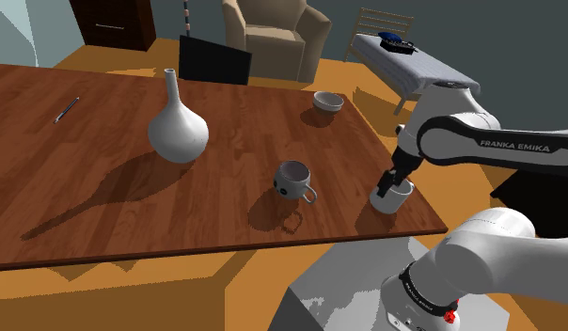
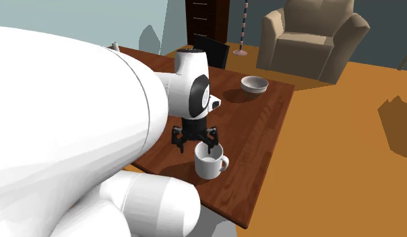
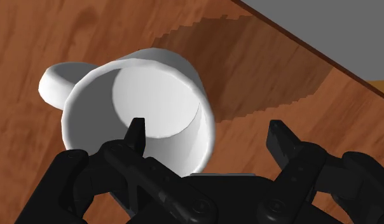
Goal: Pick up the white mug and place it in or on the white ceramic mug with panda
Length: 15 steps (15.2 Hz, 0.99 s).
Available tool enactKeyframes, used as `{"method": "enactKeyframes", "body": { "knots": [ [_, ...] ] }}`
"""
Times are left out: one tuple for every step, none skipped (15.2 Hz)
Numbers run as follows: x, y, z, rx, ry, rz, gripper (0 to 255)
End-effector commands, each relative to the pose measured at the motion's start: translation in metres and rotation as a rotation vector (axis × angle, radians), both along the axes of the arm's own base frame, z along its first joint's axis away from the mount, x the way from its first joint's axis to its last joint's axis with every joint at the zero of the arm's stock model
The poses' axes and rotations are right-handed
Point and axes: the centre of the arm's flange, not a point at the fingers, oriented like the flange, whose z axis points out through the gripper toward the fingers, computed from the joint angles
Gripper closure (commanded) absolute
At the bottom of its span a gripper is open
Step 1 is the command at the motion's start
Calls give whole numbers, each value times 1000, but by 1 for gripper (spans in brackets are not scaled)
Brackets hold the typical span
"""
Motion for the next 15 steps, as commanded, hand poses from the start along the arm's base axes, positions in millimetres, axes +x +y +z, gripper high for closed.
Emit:
{"method": "enactKeyframes", "body": {
  "knots": [
    [-1,0,-11,0,-1,1,0],
    [-1,0,-16,0,-1,1,0],
    [-1,0,-21,0,-1,1,0],
    [-2,0,-24,0,-1,1,0],
    [-2,0,-24,0,-1,1,0],
    [-2,0,-24,0,-1,1,0],
    [-2,0,-24,0,-1,1,0],
    [-2,0,-24,0,-1,1,0],
    [-2,0,-24,0,-1,1,0],
    [-2,0,-24,0,-1,1,0],
    [-2,0,-24,0,-1,1,0],
    [-2,0,-24,0,-1,1,255],
    [-2,0,-24,0,-1,1,255],
    [-2,0,-24,0,-1,1,255],
    [-2,0,-24,0,-1,1,255]
  ]
}}
